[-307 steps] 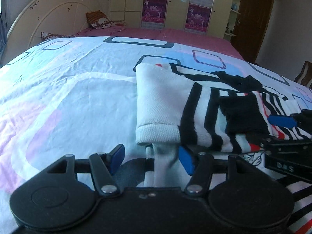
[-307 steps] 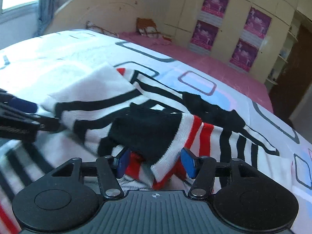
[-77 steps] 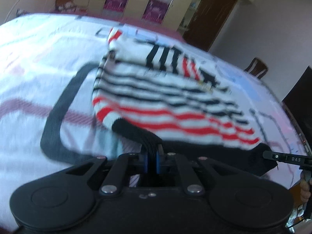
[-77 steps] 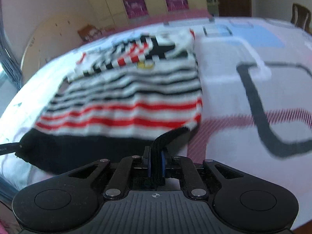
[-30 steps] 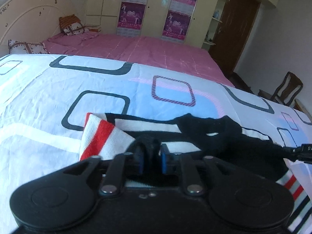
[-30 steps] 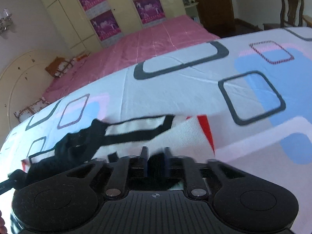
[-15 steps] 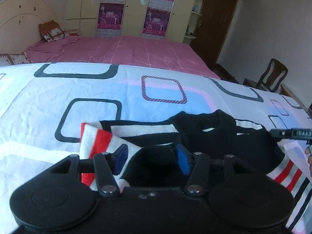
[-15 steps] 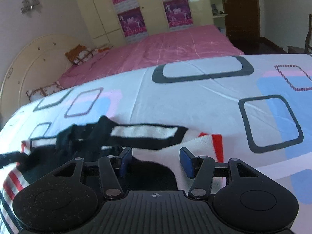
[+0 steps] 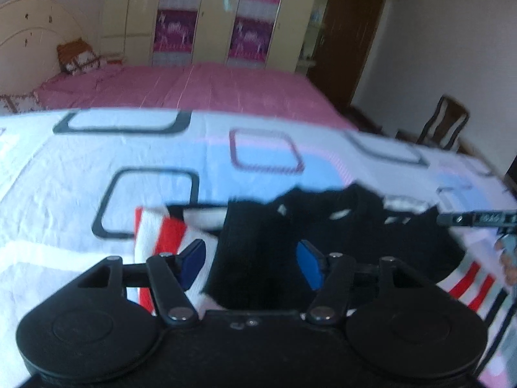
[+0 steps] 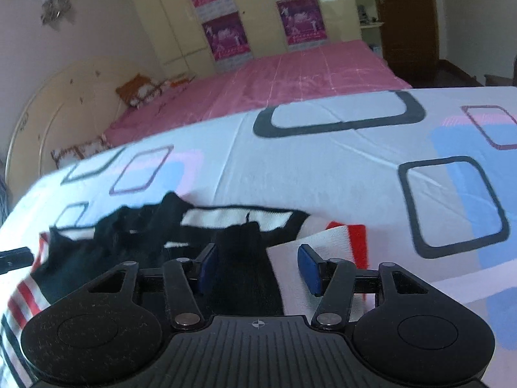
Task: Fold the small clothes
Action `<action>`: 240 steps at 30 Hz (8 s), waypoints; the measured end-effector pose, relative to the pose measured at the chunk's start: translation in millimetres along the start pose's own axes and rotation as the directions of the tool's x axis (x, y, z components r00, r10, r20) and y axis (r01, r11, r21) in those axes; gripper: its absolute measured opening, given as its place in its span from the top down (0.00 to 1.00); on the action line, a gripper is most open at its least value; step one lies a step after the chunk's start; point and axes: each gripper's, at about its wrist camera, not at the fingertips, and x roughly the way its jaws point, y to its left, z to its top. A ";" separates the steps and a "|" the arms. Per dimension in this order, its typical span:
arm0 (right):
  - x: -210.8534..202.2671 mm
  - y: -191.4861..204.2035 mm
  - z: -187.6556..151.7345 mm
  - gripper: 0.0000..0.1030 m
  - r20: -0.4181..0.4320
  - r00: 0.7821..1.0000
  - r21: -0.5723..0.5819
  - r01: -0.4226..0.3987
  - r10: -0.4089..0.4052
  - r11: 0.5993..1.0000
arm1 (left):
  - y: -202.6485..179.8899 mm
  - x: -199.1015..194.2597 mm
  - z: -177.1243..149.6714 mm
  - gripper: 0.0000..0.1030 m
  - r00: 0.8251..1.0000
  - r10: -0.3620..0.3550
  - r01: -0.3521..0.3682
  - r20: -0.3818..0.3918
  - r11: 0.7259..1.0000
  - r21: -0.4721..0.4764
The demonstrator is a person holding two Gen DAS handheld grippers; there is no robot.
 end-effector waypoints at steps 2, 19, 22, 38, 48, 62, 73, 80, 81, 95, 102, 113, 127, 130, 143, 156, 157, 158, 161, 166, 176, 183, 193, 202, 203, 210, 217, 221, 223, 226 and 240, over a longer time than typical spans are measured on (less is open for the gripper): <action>4.5 2.7 -1.7 0.47 -0.008 1.000 -0.024 0.001 -0.002 1.000 | 1.0 13.1 -2.1 0.46 1.000 0.018 -0.018 -0.023 1.000 0.002; -4.0 14.4 10.1 0.96 0.135 0.991 -0.090 0.022 -0.010 0.996 | 8.4 10.2 4.6 0.95 0.996 0.016 -0.008 0.092 0.996 -0.085; 1.4 16.2 16.3 0.96 0.151 0.988 -0.108 0.054 -0.037 0.993 | 9.6 12.2 12.5 0.95 0.990 0.052 -0.039 0.130 0.994 -0.105; 24.1 -1.1 9.5 0.50 0.110 0.985 -0.050 0.138 -0.132 0.989 | 1.4 42.5 0.2 0.81 0.984 0.172 -0.170 0.042 0.984 -0.046; -11.2 37.1 6.6 0.51 0.138 0.986 -0.083 0.104 -0.092 0.991 | -28.1 8.3 4.3 0.53 0.977 0.202 -0.201 0.073 0.979 -0.027; 15.8 113.1 -34.2 0.51 0.053 0.998 -0.249 0.033 -0.021 0.968 | -91.1 21.2 -16.5 0.53 0.994 0.109 -0.109 0.006 0.993 0.048; 2.2 44.9 -52.8 0.51 0.079 0.978 -0.225 0.208 -0.195 0.952 | -41.9 2.9 -41.0 0.50 0.985 0.175 -0.175 0.002 0.985 0.006; -7.5 64.2 -59.0 0.50 0.107 0.978 -0.247 0.202 -0.180 0.948 | -45.7 -11.0 -40.3 0.54 0.983 0.184 -0.184 -0.001 0.983 0.001; -12.3 70.7 -59.3 0.50 0.107 0.982 -0.247 0.177 -0.154 0.953 | -50.3 -18.1 -40.6 0.54 0.986 0.168 -0.168 0.009 0.986 -0.002; -32.3 91.7 -103.4 0.50 0.056 0.987 -0.264 0.159 -0.150 0.951 | -55.1 -46.7 -90.9 0.49 0.990 0.140 -0.141 0.008 0.987 0.079; -47.0 92.2 -126.8 0.50 0.092 0.967 -0.236 0.253 -0.237 0.938 | -43.7 -57.1 -95.0 0.49 0.989 0.148 -0.148 -0.010 0.988 0.039; -63.3 95.2 -126.6 0.50 0.042 0.956 -0.200 0.292 -0.289 0.935 | -42.2 -62.3 -89.2 0.51 0.989 0.137 -0.136 -0.060 0.990 0.025; -71.8 166.7 -123.4 0.50 0.069 0.985 -0.215 0.170 -0.159 0.962 | -47.5 -90.5 -84.6 0.43 0.991 0.083 -0.088 -0.109 0.995 -0.044; -57.3 181.8 -127.2 0.50 0.053 0.988 -0.235 0.156 -0.147 0.959 | -44.4 -96.9 -90.2 0.43 0.990 0.075 -0.085 -0.123 0.994 -0.071; -34.0 191.0 -142.6 0.50 0.009 0.989 -0.257 0.145 -0.148 0.956 | -21.0 -116.4 -114.7 0.40 0.982 0.009 -0.057 -0.190 0.967 -0.246; -47.8 197.0 -120.8 0.50 0.056 0.989 -0.230 0.144 -0.135 0.962 | 18.7 -83.4 -126.2 0.43 0.982 -0.173 0.093 -0.080 0.803 -0.588; -45.8 197.5 -117.7 0.50 0.057 0.989 -0.232 0.147 -0.137 0.962 | 21.5 -79.7 -125.6 0.43 0.983 -0.176 0.104 -0.061 0.791 -0.603; -41.9 198.0 -114.3 0.50 0.058 0.988 -0.236 0.153 -0.143 0.960 | 24.2 -75.2 -125.0 0.43 0.983 -0.180 0.116 -0.041 0.776 -0.620; -25.4 197.1 -106.2 0.50 0.053 0.986 -0.230 0.169 -0.161 0.958 | 30.6 -64.1 -120.8 0.44 0.983 -0.184 0.148 0.013 0.743 -0.652; 2.2 198.5 -97.7 0.50 0.051 0.982 -0.210 0.190 -0.183 0.959 | 45.1 -45.3 -115.6 0.51 0.980 -0.179 0.188 0.087 0.692 -0.697; 19.5 201.4 -119.8 0.51 0.091 0.967 -0.288 0.256 -0.240 0.923 | 54.0 -38.2 -123.1 0.74 0.977 -0.149 0.214 0.155 0.633 -0.744; 20.0 196.3 -111.6 0.50 0.070 0.978 -0.311 0.207 -0.195 0.928 | 40.3 -48.0 -124.0 0.84 0.981 -0.062 0.181 0.186 0.647 -0.741; -45.5 124.0 -85.9 0.50 0.131 0.989 -0.128 0.092 -0.075 0.987 | -68.3 -78.3 -45.2 0.86 0.969 -0.020 0.110 0.248 0.928 -0.356; -111.2 9.6 -88.9 0.50 0.158 0.963 0.038 0.217 -0.220 0.976 | -227.1 -18.5 -32.4 0.86 0.969 -0.207 0.201 0.132 0.978 0.063; -116.9 -1.1 -90.4 0.50 0.156 0.959 0.054 0.229 -0.235 0.972 | -244.1 -6.8 -42.4 0.86 0.974 -0.205 0.193 0.097 0.974 0.120; -135.6 -25.7 -79.9 0.50 0.158 0.974 0.123 0.144 -0.163 0.982 | -273.9 -12.2 -85.1 0.70 0.984 -0.169 0.134 0.063 0.918 0.374; -110.8 -3.7 -52.1 0.50 0.097 0.994 0.090 -0.052 0.043 0.995 | -269.0 -51.1 -101.3 0.57 0.967 -0.253 0.229 0.001 0.875 0.427; -81.6 0.8 -49.5 0.50 0.005 0.996 0.087 -0.090 0.090 0.992 | -246.2 -72.7 -100.0 0.57 0.968 -0.251 0.230 0.012 0.904 0.359; -68.7 -1.0 -47.3 0.50 -0.022 0.996 0.099 -0.088 0.090 0.991 | -225.7 -77.2 -90.1 0.57 0.972 -0.230 0.211 0.038 0.938 0.277; -52.9 -2.8 -45.1 0.50 -0.054 0.992 0.131 -0.107 0.115 0.985 | -198.9 -82.1 -76.4 0.57 0.979 -0.185 0.170 0.083 0.972 0.161; -80.5 0.3 -37.9 0.81 0.078 0.992 0.105 -0.106 0.098 0.989 | -165.6 -51.7 -34.3 0.57 0.986 -0.075 0.080 0.148 0.996 -0.026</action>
